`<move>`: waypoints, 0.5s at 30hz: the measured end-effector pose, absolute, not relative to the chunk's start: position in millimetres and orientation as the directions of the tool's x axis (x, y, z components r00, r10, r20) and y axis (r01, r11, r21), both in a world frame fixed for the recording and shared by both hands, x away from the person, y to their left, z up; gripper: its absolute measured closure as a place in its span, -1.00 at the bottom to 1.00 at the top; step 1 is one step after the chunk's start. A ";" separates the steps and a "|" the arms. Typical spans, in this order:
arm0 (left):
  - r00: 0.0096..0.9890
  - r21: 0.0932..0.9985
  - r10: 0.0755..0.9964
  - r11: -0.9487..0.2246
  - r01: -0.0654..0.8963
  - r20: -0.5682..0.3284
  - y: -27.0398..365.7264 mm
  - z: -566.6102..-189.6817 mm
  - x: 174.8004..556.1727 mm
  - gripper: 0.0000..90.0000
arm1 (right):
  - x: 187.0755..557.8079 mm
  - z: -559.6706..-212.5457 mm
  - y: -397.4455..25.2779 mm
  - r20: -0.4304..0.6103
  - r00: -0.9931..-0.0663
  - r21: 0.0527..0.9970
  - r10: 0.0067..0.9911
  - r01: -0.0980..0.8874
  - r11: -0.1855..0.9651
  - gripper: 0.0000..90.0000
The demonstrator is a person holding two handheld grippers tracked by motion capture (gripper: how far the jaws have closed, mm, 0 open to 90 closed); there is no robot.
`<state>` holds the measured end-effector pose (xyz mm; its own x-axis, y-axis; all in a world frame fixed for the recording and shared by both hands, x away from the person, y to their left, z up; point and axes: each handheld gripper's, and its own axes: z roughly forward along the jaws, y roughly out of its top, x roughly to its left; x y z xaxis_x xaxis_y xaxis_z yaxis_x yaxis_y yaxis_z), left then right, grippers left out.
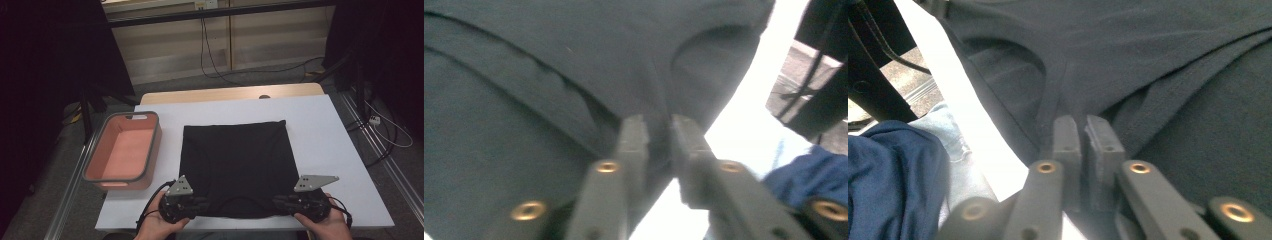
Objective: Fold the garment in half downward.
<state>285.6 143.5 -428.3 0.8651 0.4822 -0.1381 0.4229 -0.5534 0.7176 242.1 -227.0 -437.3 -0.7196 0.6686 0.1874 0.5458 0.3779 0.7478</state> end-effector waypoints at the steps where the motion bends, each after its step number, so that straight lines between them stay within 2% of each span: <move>1: 0.863 0.719 0.483 -0.548 0.428 -0.145 144.5 -428.3 287.4 0.46 | 242.9 -437.6 -226.9 0.184 -0.715 0.751 0.674 0.545 0.373 0.69; 3: 0.856 0.726 0.494 -0.529 0.438 -0.156 145.9 -429.2 289.6 0.34 | 244.2 -437.4 -227.2 0.185 -0.711 0.756 0.678 0.544 0.364 0.58; 5: 0.845 0.731 0.515 -0.521 0.441 -0.143 145.8 -429.9 290.0 0.10 | 244.9 -436.7 -227.4 0.171 -0.694 0.762 0.699 0.543 0.353 0.42; 7: 0.834 0.744 0.531 -0.494 0.450 -0.151 146.1 -430.2 290.8 0.01 | 245.6 -435.2 -229.0 0.155 -0.675 0.777 0.722 0.535 0.333 0.33; 9: 0.828 0.749 0.544 -0.491 0.445 -0.136 146.1 -429.1 291.7 -0.19 | 247.6 -434.3 -230.2 0.155 -0.667 0.786 0.729 0.530 0.318 0.24; 15: 0.818 0.775 0.571 -0.486 0.404 -0.069 149.0 -430.6 300.8 -0.47 | 250.2 -433.3 -226.4 0.141 -0.668 0.803 0.731 0.509 0.310 0.10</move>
<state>300.8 149.0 -430.6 0.8182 0.5708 -0.0690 0.4044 -0.4860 0.7748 250.2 -226.4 -433.3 -0.6682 0.7305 0.1409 0.5087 0.3104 0.8030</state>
